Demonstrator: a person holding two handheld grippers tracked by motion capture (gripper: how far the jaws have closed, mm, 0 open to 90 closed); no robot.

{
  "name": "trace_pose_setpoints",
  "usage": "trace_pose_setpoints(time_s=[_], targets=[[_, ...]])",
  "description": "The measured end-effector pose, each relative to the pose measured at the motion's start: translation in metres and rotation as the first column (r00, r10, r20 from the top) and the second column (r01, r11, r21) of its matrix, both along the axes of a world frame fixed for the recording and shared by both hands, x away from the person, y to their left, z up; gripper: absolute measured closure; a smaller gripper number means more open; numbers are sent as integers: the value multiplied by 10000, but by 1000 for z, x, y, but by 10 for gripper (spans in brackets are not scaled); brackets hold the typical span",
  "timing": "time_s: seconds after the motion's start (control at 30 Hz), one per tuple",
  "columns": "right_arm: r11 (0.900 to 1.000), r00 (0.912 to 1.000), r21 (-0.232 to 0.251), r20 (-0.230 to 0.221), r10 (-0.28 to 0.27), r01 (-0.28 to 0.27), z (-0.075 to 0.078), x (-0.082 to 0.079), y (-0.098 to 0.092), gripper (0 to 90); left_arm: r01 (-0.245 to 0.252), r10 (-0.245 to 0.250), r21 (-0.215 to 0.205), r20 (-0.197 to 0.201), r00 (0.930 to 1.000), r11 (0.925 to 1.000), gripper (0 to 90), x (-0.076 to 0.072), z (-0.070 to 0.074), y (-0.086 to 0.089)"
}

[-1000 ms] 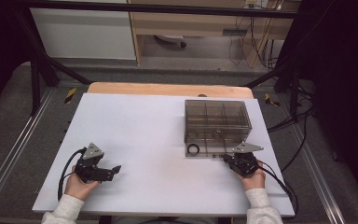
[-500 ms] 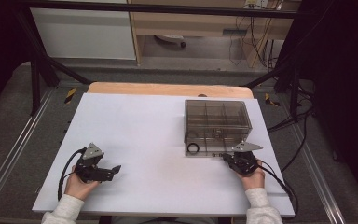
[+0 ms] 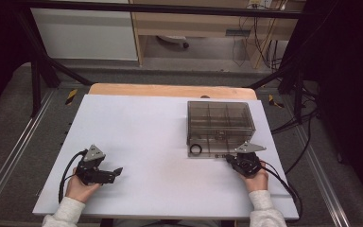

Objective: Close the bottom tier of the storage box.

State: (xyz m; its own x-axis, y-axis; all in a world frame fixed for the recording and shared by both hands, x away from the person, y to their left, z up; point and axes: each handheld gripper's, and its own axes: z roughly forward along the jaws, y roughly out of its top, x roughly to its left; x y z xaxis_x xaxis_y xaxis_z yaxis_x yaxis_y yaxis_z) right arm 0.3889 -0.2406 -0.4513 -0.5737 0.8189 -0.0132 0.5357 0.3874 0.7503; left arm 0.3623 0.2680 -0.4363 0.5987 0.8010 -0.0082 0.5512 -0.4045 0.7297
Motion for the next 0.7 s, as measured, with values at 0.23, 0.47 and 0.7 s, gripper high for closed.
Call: trace_pose_setpoints(time_s=[0.23, 0.47, 0.7], targets=[[10000, 10000, 0, 7, -27, 27, 0, 2, 0, 887, -4, 4, 3, -7, 10000, 10000, 114, 0, 0, 0], [10000, 10000, 19, 36, -49, 49, 0, 3, 0, 885, -5, 5, 41, -19, 10000, 10000, 115, 0, 0, 0], [9999, 9999, 73, 65, -80, 80, 0, 5, -1, 885, -7, 7, 72, -31, 10000, 10000, 114, 0, -1, 0]])
